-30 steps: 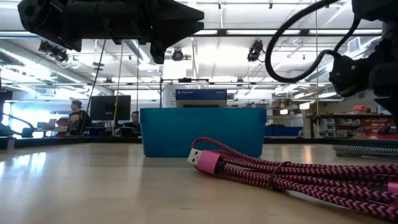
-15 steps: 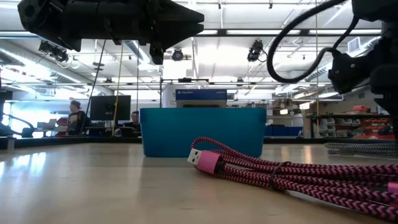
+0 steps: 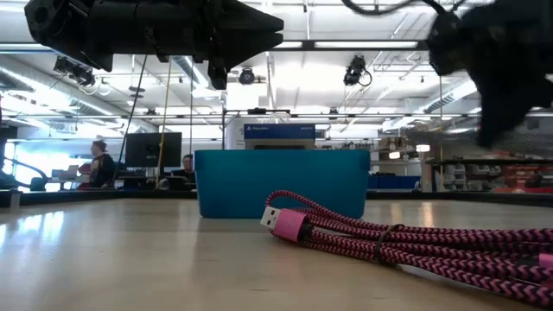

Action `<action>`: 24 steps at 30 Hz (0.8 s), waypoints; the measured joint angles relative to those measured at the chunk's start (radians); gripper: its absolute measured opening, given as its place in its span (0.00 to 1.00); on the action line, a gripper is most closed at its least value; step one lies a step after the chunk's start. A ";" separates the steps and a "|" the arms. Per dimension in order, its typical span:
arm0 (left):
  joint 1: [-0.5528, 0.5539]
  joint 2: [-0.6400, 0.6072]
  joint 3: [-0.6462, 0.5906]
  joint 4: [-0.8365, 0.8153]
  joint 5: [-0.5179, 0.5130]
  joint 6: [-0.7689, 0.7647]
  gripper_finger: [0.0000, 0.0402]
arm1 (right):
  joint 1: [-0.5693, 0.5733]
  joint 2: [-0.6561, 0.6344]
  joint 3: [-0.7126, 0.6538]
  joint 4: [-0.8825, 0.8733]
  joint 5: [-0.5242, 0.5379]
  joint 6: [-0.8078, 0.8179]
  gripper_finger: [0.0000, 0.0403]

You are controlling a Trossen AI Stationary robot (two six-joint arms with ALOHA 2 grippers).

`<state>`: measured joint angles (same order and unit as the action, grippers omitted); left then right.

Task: Pick and place USB-C Cables
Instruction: Put the black charger cable into the blue bin

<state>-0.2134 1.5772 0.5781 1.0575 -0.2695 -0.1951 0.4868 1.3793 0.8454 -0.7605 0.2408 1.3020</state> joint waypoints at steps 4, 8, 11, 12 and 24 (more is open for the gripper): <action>0.000 0.000 0.000 0.000 0.000 0.000 0.27 | -0.050 -0.029 0.054 0.000 0.027 -0.089 0.06; 0.000 0.000 0.000 0.000 0.000 0.000 0.27 | -0.101 -0.032 0.100 -0.001 0.031 -0.178 0.06; 0.000 0.000 0.000 0.000 0.000 0.000 0.27 | -0.136 -0.020 0.127 0.017 0.030 -0.242 0.06; 0.000 0.000 0.000 0.000 0.000 0.000 0.27 | -0.147 -0.014 0.133 0.024 0.030 -0.260 0.06; 0.000 0.000 0.002 0.012 0.000 0.000 0.27 | -0.256 0.012 0.145 0.185 -0.031 -0.414 0.06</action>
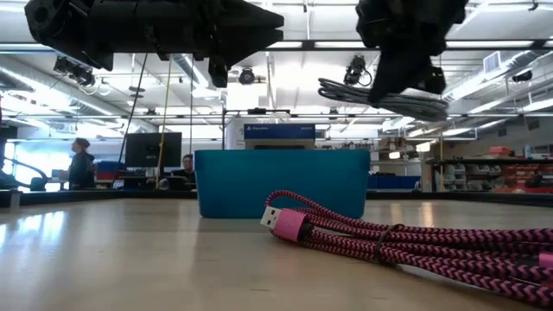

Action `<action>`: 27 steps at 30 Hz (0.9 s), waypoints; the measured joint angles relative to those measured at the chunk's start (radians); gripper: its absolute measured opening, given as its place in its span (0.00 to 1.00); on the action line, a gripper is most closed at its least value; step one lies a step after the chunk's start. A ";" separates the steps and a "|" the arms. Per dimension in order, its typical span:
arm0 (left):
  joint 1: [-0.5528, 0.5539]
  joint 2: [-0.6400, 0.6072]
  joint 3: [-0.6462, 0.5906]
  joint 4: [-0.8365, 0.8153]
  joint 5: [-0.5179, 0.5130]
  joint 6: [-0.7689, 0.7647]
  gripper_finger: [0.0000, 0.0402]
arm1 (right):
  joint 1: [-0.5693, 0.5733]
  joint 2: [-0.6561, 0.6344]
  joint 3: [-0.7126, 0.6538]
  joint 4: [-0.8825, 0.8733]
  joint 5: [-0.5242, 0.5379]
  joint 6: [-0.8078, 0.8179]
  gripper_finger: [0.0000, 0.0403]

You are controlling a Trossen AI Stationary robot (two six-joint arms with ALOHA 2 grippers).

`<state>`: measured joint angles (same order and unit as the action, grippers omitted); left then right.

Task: Pick and place USB-C Cables
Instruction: Put the black charger cable into the blue bin

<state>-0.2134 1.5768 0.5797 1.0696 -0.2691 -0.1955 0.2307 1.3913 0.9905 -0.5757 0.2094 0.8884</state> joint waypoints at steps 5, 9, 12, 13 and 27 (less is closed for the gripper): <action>0.000 0.000 0.000 -0.001 0.000 0.000 0.27 | -0.040 -0.001 0.000 0.034 -0.018 -0.038 0.06; 0.000 0.000 0.000 0.000 0.000 0.000 0.27 | -0.064 -0.001 0.000 0.056 -0.025 -0.065 0.06; 0.000 0.000 0.000 0.001 0.000 0.000 0.27 | -0.080 -0.001 0.000 0.096 -0.030 -0.088 0.06; 0.000 0.000 0.000 0.001 0.000 0.000 0.27 | -0.085 -0.001 0.000 0.107 -0.035 -0.098 0.06; 0.000 0.000 -0.001 0.001 0.002 0.000 0.27 | -0.164 0.077 0.000 0.308 -0.145 -0.106 0.06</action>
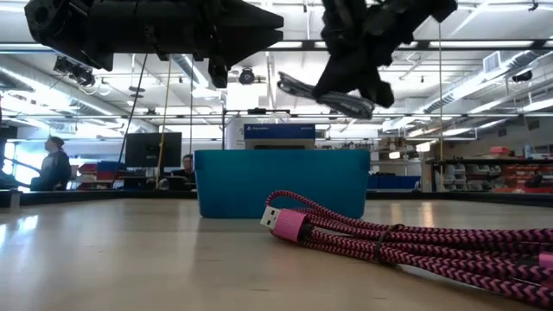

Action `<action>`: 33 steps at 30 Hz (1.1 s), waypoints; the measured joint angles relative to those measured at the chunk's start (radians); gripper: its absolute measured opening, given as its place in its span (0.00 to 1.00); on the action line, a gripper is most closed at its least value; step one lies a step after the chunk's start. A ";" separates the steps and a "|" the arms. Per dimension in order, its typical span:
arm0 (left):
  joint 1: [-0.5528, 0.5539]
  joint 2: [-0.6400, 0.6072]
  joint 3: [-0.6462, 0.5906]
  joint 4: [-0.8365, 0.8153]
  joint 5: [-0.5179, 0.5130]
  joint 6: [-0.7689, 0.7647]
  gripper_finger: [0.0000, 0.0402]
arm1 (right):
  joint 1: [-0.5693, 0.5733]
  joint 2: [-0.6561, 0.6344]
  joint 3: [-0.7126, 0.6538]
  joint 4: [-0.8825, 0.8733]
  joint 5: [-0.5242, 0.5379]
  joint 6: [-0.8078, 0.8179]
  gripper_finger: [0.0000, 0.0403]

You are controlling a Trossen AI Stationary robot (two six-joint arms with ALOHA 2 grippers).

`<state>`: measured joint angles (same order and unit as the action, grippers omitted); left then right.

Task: Pick and place USB-C Cables
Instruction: Put the black charger cable into the blue bin, then put the pink charger cable into the blue bin

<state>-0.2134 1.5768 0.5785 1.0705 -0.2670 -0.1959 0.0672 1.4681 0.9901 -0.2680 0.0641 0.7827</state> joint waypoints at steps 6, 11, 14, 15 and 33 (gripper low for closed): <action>-0.001 0.000 0.000 -0.005 0.003 -0.003 0.27 | -0.024 0.102 0.000 0.077 -0.038 -0.007 0.08; -0.005 0.000 0.000 -0.005 0.003 -0.002 0.27 | -0.052 0.169 0.000 0.112 -0.064 -0.008 0.08; -0.005 0.000 0.000 -0.006 0.004 -0.001 0.27 | -0.068 0.189 0.000 0.135 -0.081 -0.008 0.08; -0.005 0.000 0.000 -0.006 0.004 -0.001 0.27 | -0.073 0.194 0.000 0.142 -0.084 -0.010 0.08; -0.005 0.000 0.000 -0.007 0.009 0.000 0.27 | -0.098 0.209 0.000 0.147 -0.096 -0.106 0.28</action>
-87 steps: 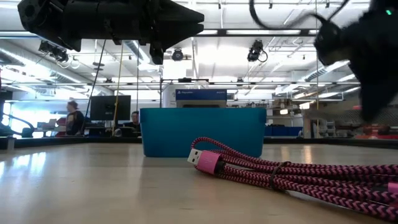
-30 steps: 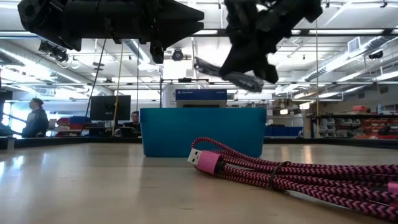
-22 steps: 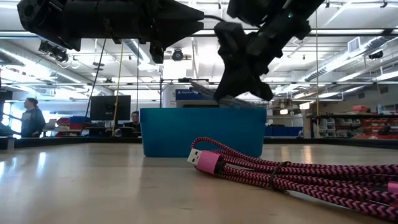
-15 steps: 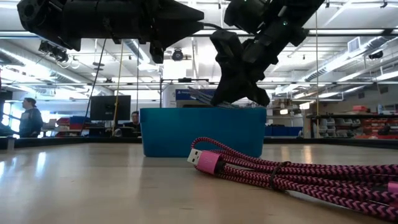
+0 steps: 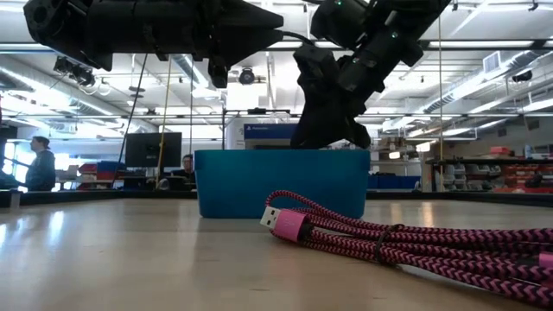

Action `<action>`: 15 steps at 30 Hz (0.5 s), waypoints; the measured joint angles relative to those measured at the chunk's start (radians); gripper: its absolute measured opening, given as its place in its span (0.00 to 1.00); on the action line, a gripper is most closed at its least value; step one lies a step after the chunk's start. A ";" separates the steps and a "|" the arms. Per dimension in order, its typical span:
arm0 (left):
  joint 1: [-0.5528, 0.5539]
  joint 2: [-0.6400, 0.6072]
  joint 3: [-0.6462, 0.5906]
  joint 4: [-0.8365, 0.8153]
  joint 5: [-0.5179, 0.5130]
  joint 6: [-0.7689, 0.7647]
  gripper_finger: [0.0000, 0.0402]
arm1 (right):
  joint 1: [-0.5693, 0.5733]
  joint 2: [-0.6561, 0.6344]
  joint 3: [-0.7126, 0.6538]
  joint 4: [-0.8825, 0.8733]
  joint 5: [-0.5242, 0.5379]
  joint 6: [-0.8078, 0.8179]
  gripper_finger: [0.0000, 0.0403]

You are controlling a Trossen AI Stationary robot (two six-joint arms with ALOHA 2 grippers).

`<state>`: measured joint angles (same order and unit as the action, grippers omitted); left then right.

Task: Pick and place USB-C Cables
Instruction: Put the pink charger cable into the blue bin

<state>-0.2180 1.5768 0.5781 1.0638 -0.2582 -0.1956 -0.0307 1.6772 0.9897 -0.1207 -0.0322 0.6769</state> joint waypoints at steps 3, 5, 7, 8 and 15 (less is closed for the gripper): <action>0.000 0.000 0.000 0.000 0.001 -0.003 0.27 | 0.000 0.000 0.000 0.000 0.002 -0.003 0.33; -0.001 0.000 0.000 0.001 0.001 -0.003 0.27 | 0.000 0.000 0.000 -0.002 -0.006 -0.007 0.35; -0.005 0.000 0.000 0.001 0.001 -0.001 0.27 | -0.003 -0.008 0.000 -0.012 -0.033 -0.010 0.36; -0.006 0.000 0.000 0.001 0.001 0.002 0.27 | -0.005 -0.014 0.000 -0.013 -0.050 -0.013 0.36; -0.011 0.000 0.000 0.005 0.002 0.008 0.27 | -0.004 -0.107 0.000 -0.074 -0.115 -0.026 0.36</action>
<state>-0.2291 1.5768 0.5781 1.0689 -0.2562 -0.1871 -0.0344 1.5705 0.9897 -0.1951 -0.1475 0.6514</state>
